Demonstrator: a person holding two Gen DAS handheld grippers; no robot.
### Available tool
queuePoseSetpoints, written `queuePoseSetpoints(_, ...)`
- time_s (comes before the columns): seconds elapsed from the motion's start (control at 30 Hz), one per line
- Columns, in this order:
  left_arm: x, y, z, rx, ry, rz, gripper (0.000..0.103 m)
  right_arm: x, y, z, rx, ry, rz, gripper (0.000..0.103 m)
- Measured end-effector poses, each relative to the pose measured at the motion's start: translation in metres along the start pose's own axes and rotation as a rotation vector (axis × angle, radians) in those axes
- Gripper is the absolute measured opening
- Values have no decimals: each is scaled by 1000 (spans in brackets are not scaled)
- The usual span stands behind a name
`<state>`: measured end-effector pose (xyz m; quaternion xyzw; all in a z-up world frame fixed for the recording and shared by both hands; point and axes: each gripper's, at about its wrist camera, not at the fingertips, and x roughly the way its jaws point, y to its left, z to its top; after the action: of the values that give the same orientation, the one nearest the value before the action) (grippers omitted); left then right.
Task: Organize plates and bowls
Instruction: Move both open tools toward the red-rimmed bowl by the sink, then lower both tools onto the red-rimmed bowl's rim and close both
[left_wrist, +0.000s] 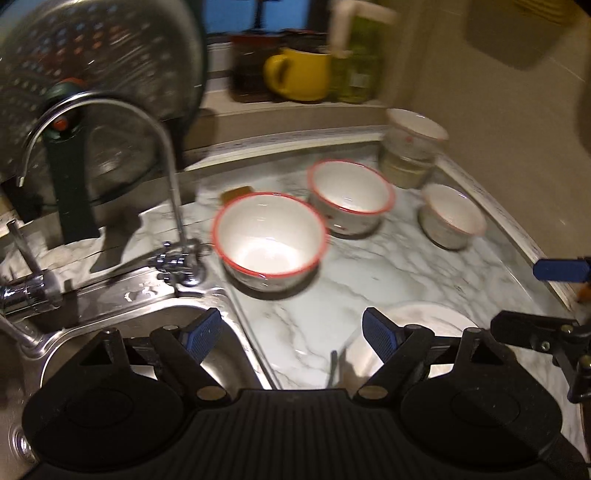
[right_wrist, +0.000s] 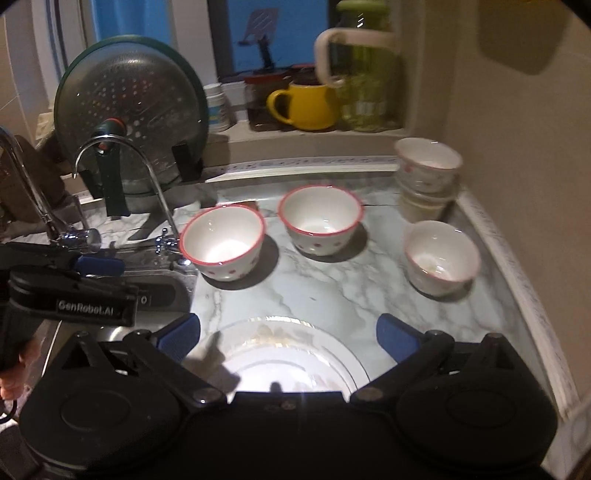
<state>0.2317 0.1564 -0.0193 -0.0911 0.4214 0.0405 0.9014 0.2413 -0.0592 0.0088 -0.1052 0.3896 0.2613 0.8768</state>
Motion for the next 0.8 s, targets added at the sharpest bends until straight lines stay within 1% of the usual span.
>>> queuePoseSetpoints(0.07, 8, 5, 6, -28, -3, 20, 83, 16, -7, 11, -4, 22, 13, 100)
queuePoseSetpoints(0.1, 13, 7, 9, -38, -2, 32, 83, 24, -10, 16, -3, 34, 20, 97)
queuePoseSetpoints(0.17, 23, 10, 15, -57, 4, 54, 83, 39, -17, 26, 13, 50, 45, 94)
queuePoseSetpoints(0.27, 39, 12, 22, -68, 14, 109, 83, 64, -24, 40, 45, 72, 80, 87)
queuePoseSetpoints(0.37, 56, 15, 28, -92, 37, 99, 83, 91, -27, 54, 79, 109, 114, 78)
queuePoseSetpoints(0.47, 69, 20, 33, -140, 43, 98, 83, 116, -23, 66, 101, 137, 132, 74)
queuePoseSetpoints(0.5, 73, 23, 35, -157, 46, 92, 83, 124, -22, 69, 106, 144, 135, 70)
queuePoseSetpoints(0.53, 77, 25, 35, -169, 51, 90, 83, 132, -19, 72, 111, 149, 135, 68)
queuePoseSetpoints(0.6, 85, 25, 37, -173, 65, 110, 83, 147, -17, 77, 127, 167, 139, 61)
queuePoseSetpoints(0.63, 89, 25, 38, -170, 67, 117, 83, 154, -16, 79, 136, 177, 138, 59)
queuePoseSetpoints(0.7, 93, 26, 40, -172, 60, 118, 82, 166, -13, 81, 148, 192, 133, 52)
queuePoseSetpoints(0.73, 95, 26, 41, -175, 57, 118, 76, 172, -13, 82, 151, 199, 130, 49)
queuePoseSetpoints(0.77, 97, 28, 42, -181, 57, 116, 72, 176, -12, 82, 155, 206, 128, 46)
queuePoseSetpoints(0.8, 99, 29, 43, -189, 61, 117, 66, 180, -11, 83, 159, 212, 127, 44)
